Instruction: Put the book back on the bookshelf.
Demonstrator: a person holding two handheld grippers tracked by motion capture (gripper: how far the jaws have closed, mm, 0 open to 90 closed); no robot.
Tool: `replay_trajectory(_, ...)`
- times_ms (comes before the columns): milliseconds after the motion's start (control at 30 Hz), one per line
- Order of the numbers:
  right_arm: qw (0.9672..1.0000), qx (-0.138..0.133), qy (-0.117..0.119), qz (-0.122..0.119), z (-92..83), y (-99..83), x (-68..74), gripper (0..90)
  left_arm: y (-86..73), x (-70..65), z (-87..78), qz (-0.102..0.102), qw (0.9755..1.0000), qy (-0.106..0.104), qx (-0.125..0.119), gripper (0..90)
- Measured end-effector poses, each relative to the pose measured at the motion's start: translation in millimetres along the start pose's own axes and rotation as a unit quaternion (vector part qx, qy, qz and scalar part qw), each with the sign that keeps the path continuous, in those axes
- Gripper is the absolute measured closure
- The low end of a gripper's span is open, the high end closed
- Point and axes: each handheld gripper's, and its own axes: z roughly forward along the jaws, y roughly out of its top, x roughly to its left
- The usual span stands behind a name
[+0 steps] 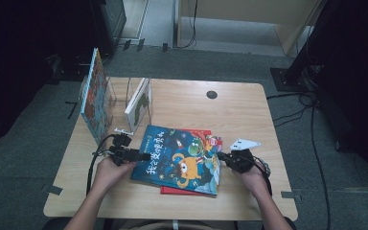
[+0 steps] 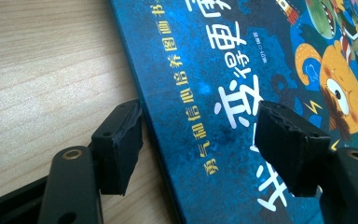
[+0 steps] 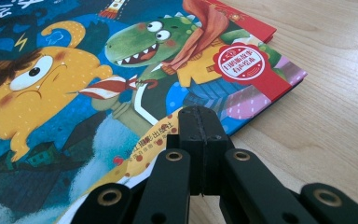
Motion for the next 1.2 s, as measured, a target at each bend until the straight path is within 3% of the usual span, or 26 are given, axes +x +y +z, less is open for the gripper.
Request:
replay_trajectory(233, 1.0, -0.004, 0.003, 0.004, -0.1, -1.1, -0.9, 90.0, 1.7, -1.8, 2.1, 0.001, 1.0, 0.005, -0.001, 32.4)
replay_trajectory(367, 1.0, -0.006, 0.005, 0.005, -0.5, -1.9, -0.9, 90.0, 3.0, -6.3, 3.4, 0.012, 0.9996, 0.025, 0.002, 33.9)
replay_trajectory(500, 1.0, -0.002, 0.006, 0.005, -5.0, -3.3, -2.4, 90.0, 3.3, -0.7, 1.7, -0.001, 1.0, 0.005, 0.002, 33.9)
replay_trajectory(667, 0.9999, 0.01, -0.007, -0.001, -8.0, -4.8, -2.3, 90.0, 3.3, 0.1, 1.5, -0.004, 1.0, 0.004, 0.001, 34.3)
replay_trajectory(833, 0.9997, 0.024, -0.006, -0.007, -5.9, -5.0, -0.3, 90.0, 2.4, -5.3, 2.9, 0.006, 0.9996, 0.026, -0.001, 36.0)
replay_trajectory(933, 0.9997, 0.024, -0.004, -0.007, -5.4, -5.1, -1.0, 90.0, 2.1, -8.5, 3.9, 0.002, 0.9992, 0.04, -0.005, 38.2)
replay_trajectory(967, 0.9997, 0.023, -0.002, -0.005, -5.2, -5.4, -1.3, 90.0, 2.8, -8.1, 3.6, -0.009, 0.9992, 0.04, -0.004, 38.9)
replay_trajectory(1000, 0.9998, 0.022, -0.001, 0.002, -5.2, -5.8, -1.8, 90.0, 4.2, -6.5, 2.5, -0.028, 0.9991, 0.033, 0.003, 41.0)
replay_trajectory(1067, 0.9998, 0.019, 0.002, 0.003, -4.6, -6.1, -3.1, 90.0, 5.1, -4.1, 0.8, -0.042, 0.9988, 0.023, 0.011, 44.8)
replay_trajectory(1167, 0.9997, 0.02, 0.007, 0.01, -3.5, -6.7, -5.0, 90.0, 5.7, -3.2, -9.8, -0.06, 0.9979, -0.016, -0.015, 48.7)
replay_trajectory(1200, 0.9997, 0.022, 0.007, 0.009, -3.0, -6.9, -5.5, 90.0, 7.0, -3.8, -15.4, -0.071, 0.9964, -0.039, -0.027, 50.2)
